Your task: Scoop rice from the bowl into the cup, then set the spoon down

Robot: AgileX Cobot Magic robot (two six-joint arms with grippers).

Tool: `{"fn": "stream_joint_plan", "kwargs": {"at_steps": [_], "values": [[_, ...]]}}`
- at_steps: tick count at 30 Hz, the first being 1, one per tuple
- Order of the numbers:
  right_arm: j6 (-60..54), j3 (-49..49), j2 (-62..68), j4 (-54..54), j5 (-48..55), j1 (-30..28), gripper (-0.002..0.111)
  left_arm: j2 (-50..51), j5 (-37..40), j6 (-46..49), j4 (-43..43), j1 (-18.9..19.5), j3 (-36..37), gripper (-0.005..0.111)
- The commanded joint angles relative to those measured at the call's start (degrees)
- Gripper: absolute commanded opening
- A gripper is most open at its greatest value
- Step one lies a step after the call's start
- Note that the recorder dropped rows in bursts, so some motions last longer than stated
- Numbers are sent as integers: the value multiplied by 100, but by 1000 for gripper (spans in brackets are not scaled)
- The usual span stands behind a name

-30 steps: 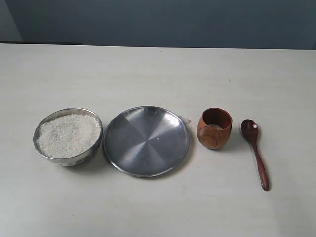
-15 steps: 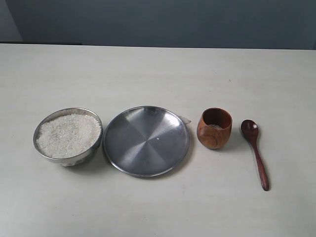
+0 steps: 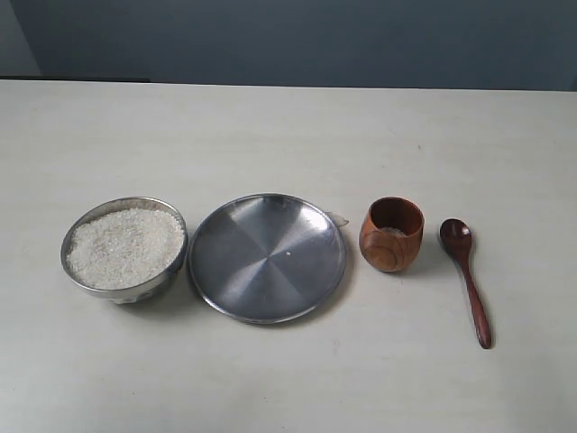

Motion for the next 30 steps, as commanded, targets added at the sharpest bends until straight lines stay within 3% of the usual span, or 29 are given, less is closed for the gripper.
{"fn": "stream_joint_plan", "kwargs": {"at_steps": [1, 8, 13, 19, 27, 30], "values": [[495, 6, -21, -120, 839, -33, 0, -29, 308, -24, 19, -10, 13, 0], [136, -1217, 8, -1663, 2473, -33, 0, -29, 1233, 377, 19, -10, -677, 0], [12, -2396, 1021, -2682, 3934, -33, 0, -11, 1651, 935, -43, -20, -1440, 0], [-997, -3588, 2617, -2662, 5255, 38, 0, 522, 1826, 1192, -8, -29, -1964, 0], [-1608, -5086, 4958, -2578, 7007, 311, 0, 1259, 1979, 1178, 142, -29, -2073, 0], [-1622, -5344, 5698, -2495, 7209, 311, 0, 1517, 2259, 1178, 159, -29, -2073, 0]]}}
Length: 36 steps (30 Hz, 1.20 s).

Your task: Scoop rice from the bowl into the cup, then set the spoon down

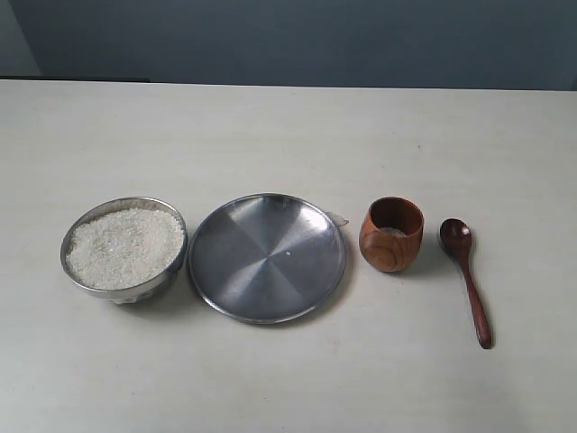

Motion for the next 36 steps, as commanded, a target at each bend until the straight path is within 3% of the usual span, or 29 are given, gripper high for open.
{"fn": "stream_joint_plan", "kwargs": {"at_steps": [1, 15, 27, 36], "values": [[-142, -306, 1052, 126, 292, 31, 0, 388, 406, 9, 55, -29, -32, 0], [-350, -286, 2874, 271, -329, 443, 1, 1777, 1037, 21, -224, -29, -32, 0], [-350, -286, 3902, 292, -687, 612, 40, 1836, 1024, 21, -248, -29, -32, 0], [-350, 238, 4484, 328, -1082, 648, 41, 1836, 1023, 21, -222, -29, -32, 0]]}}
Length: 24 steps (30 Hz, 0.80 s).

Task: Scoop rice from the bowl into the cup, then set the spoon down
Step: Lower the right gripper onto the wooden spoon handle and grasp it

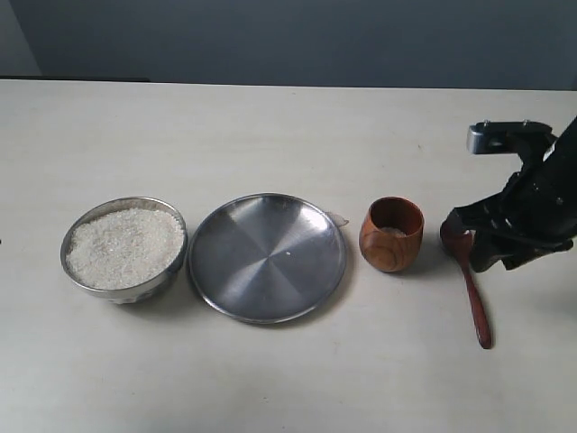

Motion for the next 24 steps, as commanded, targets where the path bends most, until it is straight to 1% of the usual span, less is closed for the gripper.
{"fn": "stream_joint_plan", "kwargs": {"at_steps": [1, 9, 14, 18, 19, 20, 23, 24], "values": [[-35, 391, 218, -30, -340, 13, 41, 15, -31, 10, -55, -29, -25, 0], [-57, 860, 478, 168, -919, 13, 41, 15, -78, 10, -67, -29, -25, 0], [-182, 1025, 762, 582, -1664, 13, 40, 15, -134, 10, -46, -29, -25, 0], [-182, 1025, 956, 609, -1757, 16, 39, 15, -238, 93, -46, -29, -25, 0], [-182, 1025, 997, 609, -1770, 16, 36, 15, -292, 142, -46, -29, -25, 0], [-182, 1025, 1038, 609, -1770, 16, 29, 15, -314, 142, -46, -29, -25, 0], [-315, 1025, 1158, 609, -1708, 16, 0, 15, -293, 153, 118, -29, -25, 0], [-315, 1025, 1160, 599, -1708, 16, 0, 15, -293, 153, 135, -29, -25, 0]]}}
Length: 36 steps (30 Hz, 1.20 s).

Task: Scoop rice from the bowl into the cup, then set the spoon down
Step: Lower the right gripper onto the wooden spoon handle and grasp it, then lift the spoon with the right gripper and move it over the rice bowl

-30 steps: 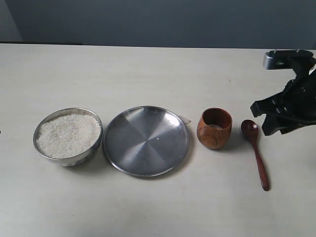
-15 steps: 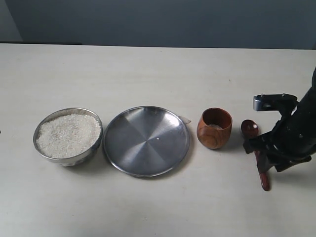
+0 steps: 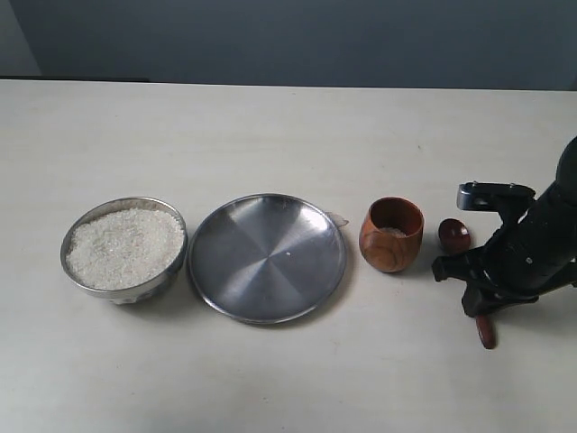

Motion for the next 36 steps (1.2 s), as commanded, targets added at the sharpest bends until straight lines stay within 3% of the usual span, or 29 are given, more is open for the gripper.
{"fn": "stream_joint_plan", "kwargs": {"at_steps": [1, 10, 15, 24, 27, 36], "values": [[-117, 64, 234, -28, -51, 7, -1, 15, -62, 43, 110, -29, -25, 0], [-117, 23, -206, -455, 89, 7, -1, 15, -62, 43, 287, -29, -25, 0], [211, -277, -798, -1119, 661, 7, -1, 15, -62, 43, 287, -29, -25, 0], [201, -1094, -1489, -1033, 1819, 35, -1, 15, -48, 43, 289, -29, -25, 0], [201, -1395, -1592, -1069, 2063, 284, -1, 15, 40, 43, 291, -29, -25, 0], [517, -2519, -1473, -1377, 2336, 1746, -1, 15, 337, 32, 14, -29, -25, 0]]}}
